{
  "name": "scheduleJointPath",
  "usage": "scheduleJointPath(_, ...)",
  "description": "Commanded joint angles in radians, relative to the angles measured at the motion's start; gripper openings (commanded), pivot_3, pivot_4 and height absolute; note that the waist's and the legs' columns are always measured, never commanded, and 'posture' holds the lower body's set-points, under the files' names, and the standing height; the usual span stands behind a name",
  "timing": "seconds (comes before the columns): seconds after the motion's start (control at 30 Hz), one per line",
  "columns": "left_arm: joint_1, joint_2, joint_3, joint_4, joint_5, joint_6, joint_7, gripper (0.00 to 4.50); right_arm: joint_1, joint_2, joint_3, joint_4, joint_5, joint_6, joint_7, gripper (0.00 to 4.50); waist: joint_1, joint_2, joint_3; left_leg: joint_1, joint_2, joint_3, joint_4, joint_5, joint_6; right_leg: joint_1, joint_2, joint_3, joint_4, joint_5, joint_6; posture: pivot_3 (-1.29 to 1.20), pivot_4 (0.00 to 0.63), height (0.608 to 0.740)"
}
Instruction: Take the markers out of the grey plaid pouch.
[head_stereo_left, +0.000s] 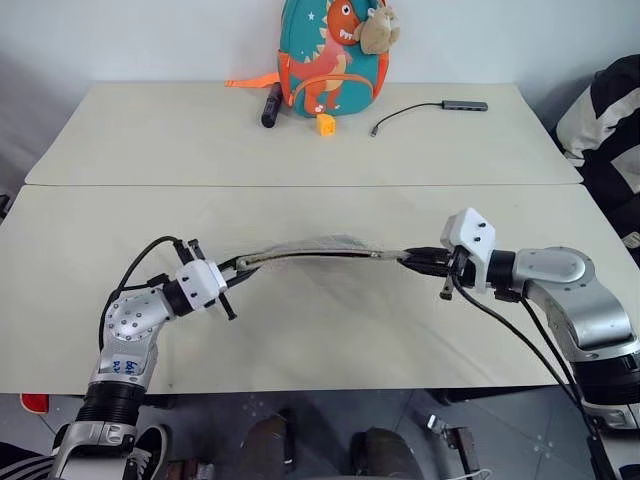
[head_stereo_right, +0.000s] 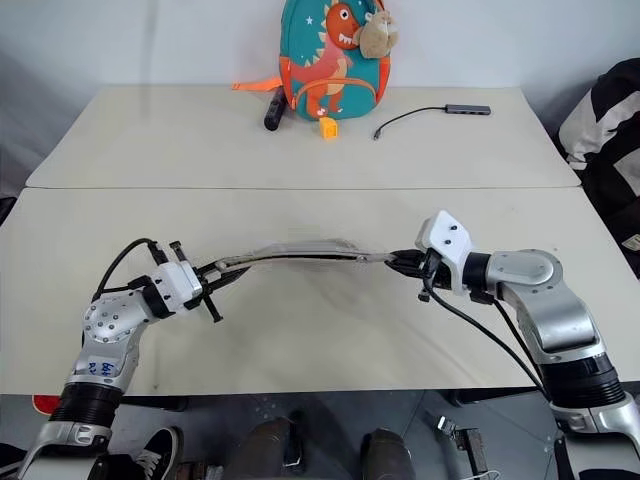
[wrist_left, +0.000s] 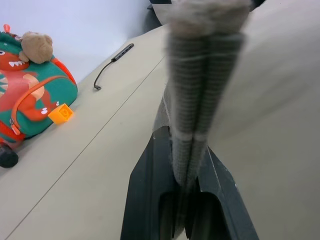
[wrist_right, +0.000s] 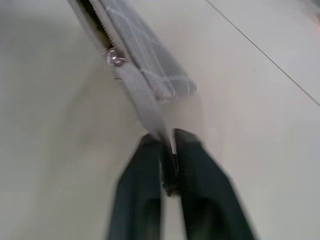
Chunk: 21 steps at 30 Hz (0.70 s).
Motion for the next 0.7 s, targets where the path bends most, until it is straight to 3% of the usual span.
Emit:
scheduleJointPath(0.03, 0.006, -0.010, 0.021, -0.044, -0.036, 0.017, 0.005, 0.00, -0.030, 0.020, -0.076, -0.089, 0.126, 0.085, 0.003, 1.63, 0.000, 0.000, 0.000, 0.000, 0.000, 0.000, 0.000, 0.000, 0.000, 0.000, 0.000, 0.000, 0.000, 0.000, 0.000, 0.00, 0.150, 0.740)
scheduleJointPath(0.2, 0.000, -0.011, 0.026, -0.043, -0.035, 0.028, 0.008, 0.00, -0.026, -0.027, -0.106, -0.126, 0.183, 0.150, 0.035, 3.26, 0.002, 0.000, 0.000, 0.000, 0.000, 0.000, 0.000, 0.000, 0.000, 0.001, 0.000, 0.000, -0.001, 0.000, 0.000, 0.00, 0.150, 0.740)
scheduleJointPath(0.33, -0.004, -0.010, 0.028, -0.038, -0.031, 0.029, 0.010, 0.00, -0.010, -0.069, -0.128, -0.104, 0.164, 0.123, 0.049, 3.26, 0.004, 0.000, 0.000, -0.001, 0.000, 0.000, 0.000, -0.001, 0.001, 0.001, 0.000, 0.000, -0.002, 0.000, 0.000, 0.00, 0.150, 0.740)
scheduleJointPath(0.43, -0.009, -0.018, 0.022, -0.036, -0.022, 0.030, 0.015, 0.00, -0.032, -0.015, -0.159, -0.138, 0.235, 0.158, 0.012, 2.66, 0.002, 0.000, 0.000, -0.001, 0.000, 0.000, 0.000, -0.001, 0.001, 0.001, 0.000, 0.000, -0.002, 0.000, 0.001, 0.00, 0.150, 0.740)
scheduleJointPath(0.5, -0.011, -0.025, 0.014, -0.042, -0.022, 0.038, 0.015, 0.00, -0.046, 0.032, -0.147, -0.182, 0.256, 0.162, -0.018, 1.95, -0.002, 0.000, 0.000, -0.001, 0.000, 0.000, 0.000, -0.001, 0.001, 0.000, 0.000, 0.000, -0.002, 0.000, 0.001, 0.00, 0.150, 0.740)
scheduleJointPath(0.7, -0.003, -0.036, 0.000, -0.059, -0.022, 0.060, 0.005, 0.00, -0.071, 0.170, 0.008, -0.237, 0.125, 0.060, -0.111, 0.01, -0.001, 0.000, 0.000, -0.001, 0.001, 0.000, 0.000, 0.000, 0.000, 0.000, 0.000, 0.000, -0.001, 0.000, 0.001, 0.00, 0.150, 0.740)
